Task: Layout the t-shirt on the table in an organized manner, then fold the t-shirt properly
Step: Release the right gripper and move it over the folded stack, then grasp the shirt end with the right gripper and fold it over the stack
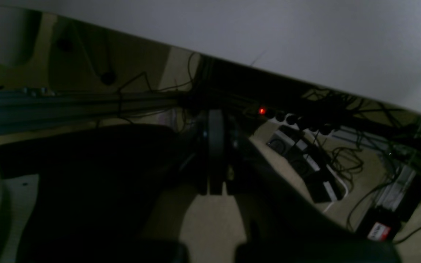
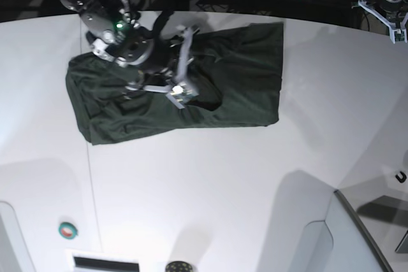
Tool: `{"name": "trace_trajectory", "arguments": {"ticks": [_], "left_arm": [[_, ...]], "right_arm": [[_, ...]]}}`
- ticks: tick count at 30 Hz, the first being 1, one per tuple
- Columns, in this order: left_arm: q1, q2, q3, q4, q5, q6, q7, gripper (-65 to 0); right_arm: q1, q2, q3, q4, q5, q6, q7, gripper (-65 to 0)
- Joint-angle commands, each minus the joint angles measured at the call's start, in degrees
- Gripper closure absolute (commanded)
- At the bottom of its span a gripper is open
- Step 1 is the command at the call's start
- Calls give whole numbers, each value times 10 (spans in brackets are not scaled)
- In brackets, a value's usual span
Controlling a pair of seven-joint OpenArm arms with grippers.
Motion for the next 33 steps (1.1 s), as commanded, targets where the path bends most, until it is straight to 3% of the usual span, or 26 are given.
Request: {"name": "trace_trajectory", "arguments": {"ticks": [1, 2, 5, 9, 13, 16, 23, 33], "left_arm": [[4, -8, -4, 10, -2, 7, -9, 0], [4, -8, -4, 11, -2, 7, -9, 0], [4, -8, -4, 14, -2, 7, -9, 0], [5, -8, -5, 14, -2, 7, -9, 0], [6, -8, -9, 11, -2, 7, -9, 0], [8, -9, -10, 11, -2, 7, -9, 0], [8, -9, -10, 11, -2, 7, -9, 0], [4, -16, -5, 11, -2, 7, -9, 0]], "right_arm": [[22, -5, -19, 5, 3, 2, 16, -36], [40, -6, -39, -12, 3, 1, 16, 0], [86, -37, -78, -74, 4, -2, 16, -14], [135, -97, -78, -185, 4, -1, 19, -2], [178, -124, -77, -275, 5, -1, 20, -2], [193, -123, -72, -295, 4, -2, 21, -2], [195, -99, 45, -310, 2, 1, 21, -2], [207, -45, 52, -295, 4, 1, 20, -2]]}}
